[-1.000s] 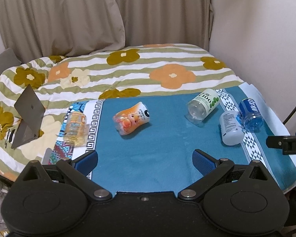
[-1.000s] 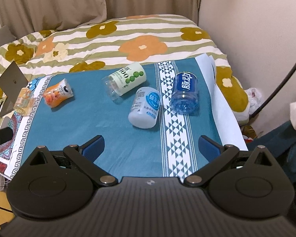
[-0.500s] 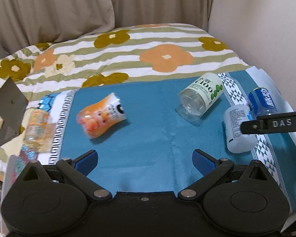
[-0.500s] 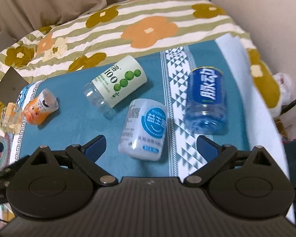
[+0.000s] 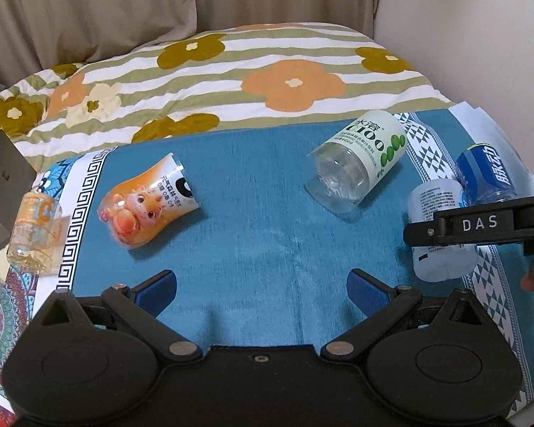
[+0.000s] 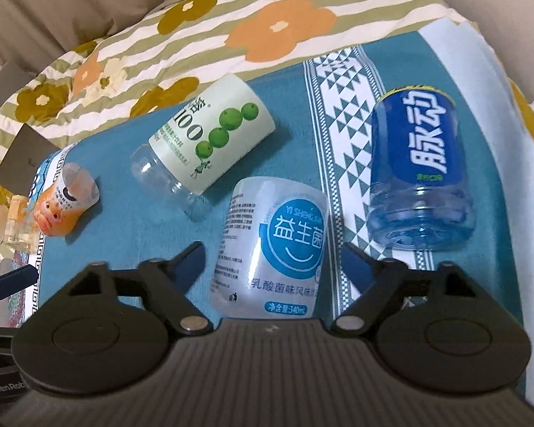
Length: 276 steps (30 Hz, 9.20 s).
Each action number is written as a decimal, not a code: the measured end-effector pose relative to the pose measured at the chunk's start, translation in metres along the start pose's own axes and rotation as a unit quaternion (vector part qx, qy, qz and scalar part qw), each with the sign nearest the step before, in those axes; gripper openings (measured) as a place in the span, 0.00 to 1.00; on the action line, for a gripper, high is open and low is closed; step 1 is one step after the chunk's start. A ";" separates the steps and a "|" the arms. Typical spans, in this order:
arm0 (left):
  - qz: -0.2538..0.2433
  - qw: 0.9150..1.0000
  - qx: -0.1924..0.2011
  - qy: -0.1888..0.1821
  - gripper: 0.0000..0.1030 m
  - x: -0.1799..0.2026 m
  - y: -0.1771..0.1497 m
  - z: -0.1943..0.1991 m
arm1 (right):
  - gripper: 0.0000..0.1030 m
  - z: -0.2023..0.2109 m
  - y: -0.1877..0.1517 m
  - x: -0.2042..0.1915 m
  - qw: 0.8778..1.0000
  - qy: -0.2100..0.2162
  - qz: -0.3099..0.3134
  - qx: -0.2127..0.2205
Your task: Flip cup upright
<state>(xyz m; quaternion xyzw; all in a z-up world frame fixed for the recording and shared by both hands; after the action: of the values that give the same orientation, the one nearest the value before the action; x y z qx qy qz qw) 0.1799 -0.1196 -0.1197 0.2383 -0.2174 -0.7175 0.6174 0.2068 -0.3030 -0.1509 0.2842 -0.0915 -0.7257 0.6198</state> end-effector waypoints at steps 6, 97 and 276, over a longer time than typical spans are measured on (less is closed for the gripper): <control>0.002 1.000 -0.001 0.000 1.00 0.001 -0.001 0.002 | 0.76 -0.002 -0.002 -0.001 1.000 0.008 0.000 -0.006; 0.053 0.993 -0.078 -0.075 1.00 -0.046 -0.005 0.067 | 1.00 0.120 -0.075 -0.040 0.980 -0.132 0.113 0.098; 0.044 0.991 0.123 0.005 1.00 -0.085 -0.077 0.201 | 1.00 0.224 -0.120 -0.103 0.978 -0.101 0.111 0.144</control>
<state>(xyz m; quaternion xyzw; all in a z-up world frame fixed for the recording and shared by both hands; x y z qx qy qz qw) 0.0076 -0.0208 -0.0006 0.3059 -0.3110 -0.6563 0.6156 -0.0055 -0.2283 0.0057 0.2838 -0.2876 -0.6566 0.6369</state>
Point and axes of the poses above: each gripper's, at about its wrist camera, not at the fingertips, and z roughly against the way its jaws point, x to its right, y to its top, the point moved 3 cm from there along -z, roughly the way its jaws point, and after that the axes turned 5 degrees about x, right-handed, at the moved point
